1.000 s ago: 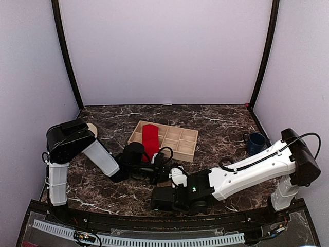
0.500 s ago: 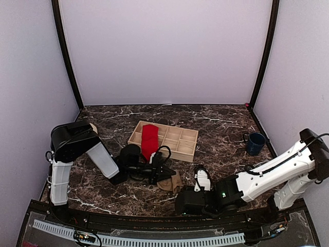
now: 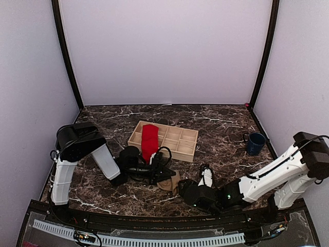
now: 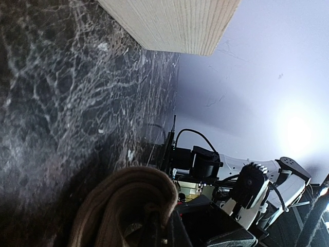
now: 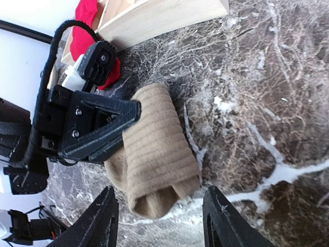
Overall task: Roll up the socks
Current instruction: Roll the sock at the center of the board.
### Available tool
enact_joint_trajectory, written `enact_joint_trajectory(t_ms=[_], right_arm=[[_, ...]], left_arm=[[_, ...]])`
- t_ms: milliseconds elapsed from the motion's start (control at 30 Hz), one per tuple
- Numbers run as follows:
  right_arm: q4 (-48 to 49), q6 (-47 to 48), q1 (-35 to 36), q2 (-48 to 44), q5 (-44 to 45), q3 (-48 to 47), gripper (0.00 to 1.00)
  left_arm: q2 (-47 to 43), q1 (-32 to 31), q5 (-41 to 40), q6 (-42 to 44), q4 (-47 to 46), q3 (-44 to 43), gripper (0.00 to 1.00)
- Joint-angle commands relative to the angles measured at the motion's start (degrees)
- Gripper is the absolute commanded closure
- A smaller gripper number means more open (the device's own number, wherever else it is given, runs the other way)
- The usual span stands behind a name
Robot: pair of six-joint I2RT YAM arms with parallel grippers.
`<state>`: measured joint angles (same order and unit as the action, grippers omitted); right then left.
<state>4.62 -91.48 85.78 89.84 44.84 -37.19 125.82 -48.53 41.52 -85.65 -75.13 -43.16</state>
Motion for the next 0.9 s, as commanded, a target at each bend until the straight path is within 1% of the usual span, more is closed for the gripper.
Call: enact_joint_trajectory(t_ms=[0, 200, 300, 867], right_arm=[[15.1, 2.0, -2.2, 3.1, -0.8, 3.1, 0.47], [18.7, 1.8, -3.3, 6.4, -3.2, 2.9, 0.47], [19.7, 1.4, -3.3, 7.2, -3.3, 3.4, 0.47], [33.0, -2.1, -3.8, 14.1, -4.4, 6.7, 0.47]], left_arm=[[1.3, 0.5, 2.6, 1.1, -1.5, -1.1, 1.00], [1.5, 1.1, 2.9, 1.2, -0.6, -1.8, 1.00], [1.5, 1.4, 3.3, 1.5, 0.0, -2.1, 1.00], [2.1, 1.8, 4.8, 2.4, 1.9, -2.5, 1.00]])
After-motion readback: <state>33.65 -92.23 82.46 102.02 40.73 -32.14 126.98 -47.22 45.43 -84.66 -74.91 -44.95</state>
